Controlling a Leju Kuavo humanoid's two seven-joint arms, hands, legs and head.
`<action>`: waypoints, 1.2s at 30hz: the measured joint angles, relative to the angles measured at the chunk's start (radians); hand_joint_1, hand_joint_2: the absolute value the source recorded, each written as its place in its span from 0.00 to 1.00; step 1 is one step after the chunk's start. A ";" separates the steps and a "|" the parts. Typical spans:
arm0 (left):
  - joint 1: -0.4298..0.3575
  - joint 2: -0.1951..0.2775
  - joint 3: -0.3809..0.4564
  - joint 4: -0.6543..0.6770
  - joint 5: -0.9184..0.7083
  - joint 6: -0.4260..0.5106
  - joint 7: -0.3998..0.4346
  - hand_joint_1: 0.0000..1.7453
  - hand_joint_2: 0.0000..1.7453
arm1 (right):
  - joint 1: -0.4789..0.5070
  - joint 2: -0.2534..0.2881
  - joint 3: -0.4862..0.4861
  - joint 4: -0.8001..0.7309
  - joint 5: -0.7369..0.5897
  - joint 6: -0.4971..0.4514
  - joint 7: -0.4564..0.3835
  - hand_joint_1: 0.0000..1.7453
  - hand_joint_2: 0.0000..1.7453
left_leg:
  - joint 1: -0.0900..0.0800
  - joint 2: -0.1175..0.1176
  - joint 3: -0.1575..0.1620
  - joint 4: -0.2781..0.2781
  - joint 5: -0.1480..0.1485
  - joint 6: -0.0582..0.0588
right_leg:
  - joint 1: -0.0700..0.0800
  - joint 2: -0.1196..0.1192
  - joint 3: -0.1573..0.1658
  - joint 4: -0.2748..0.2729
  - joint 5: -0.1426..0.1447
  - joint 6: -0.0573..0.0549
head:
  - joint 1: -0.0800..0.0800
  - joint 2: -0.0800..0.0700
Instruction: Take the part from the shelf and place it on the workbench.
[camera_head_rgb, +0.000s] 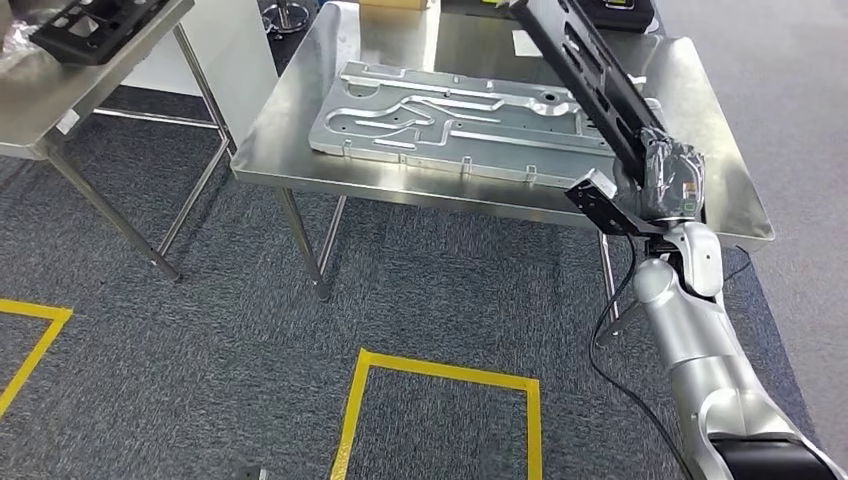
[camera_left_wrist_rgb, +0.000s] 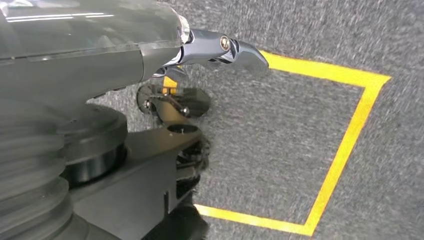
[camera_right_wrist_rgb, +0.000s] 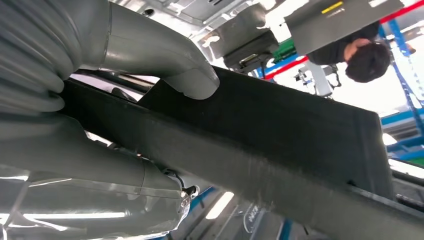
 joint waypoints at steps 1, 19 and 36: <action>0.000 0.000 0.000 0.000 -0.002 -0.001 0.003 0.00 1.00 | 0.005 -0.001 -0.002 0.001 -0.011 0.001 -0.004 1.00 1.00 | 0.000 0.002 0.000 0.000 0.000 0.002 | -0.001 -0.011 -0.032 0.067 -0.032 0.004 | 0.000 0.000; -0.019 -0.001 0.000 0.000 -0.038 -0.039 0.050 0.00 1.00 | 0.038 -0.055 -0.011 0.001 -0.087 0.062 -0.009 1.00 1.00 | -0.007 0.022 0.012 -0.009 -0.008 -0.023 | 0.004 -0.025 0.056 -0.120 0.069 -0.018 | 0.000 0.000; -0.026 0.002 0.000 0.000 -0.042 -0.074 0.068 0.00 1.00 | -0.416 -0.104 0.207 0.264 0.391 0.320 0.151 1.00 1.00 | -0.009 0.019 0.008 -0.008 -0.003 -0.028 | 0.002 -0.029 0.052 -0.115 0.072 -0.019 | 0.000 0.000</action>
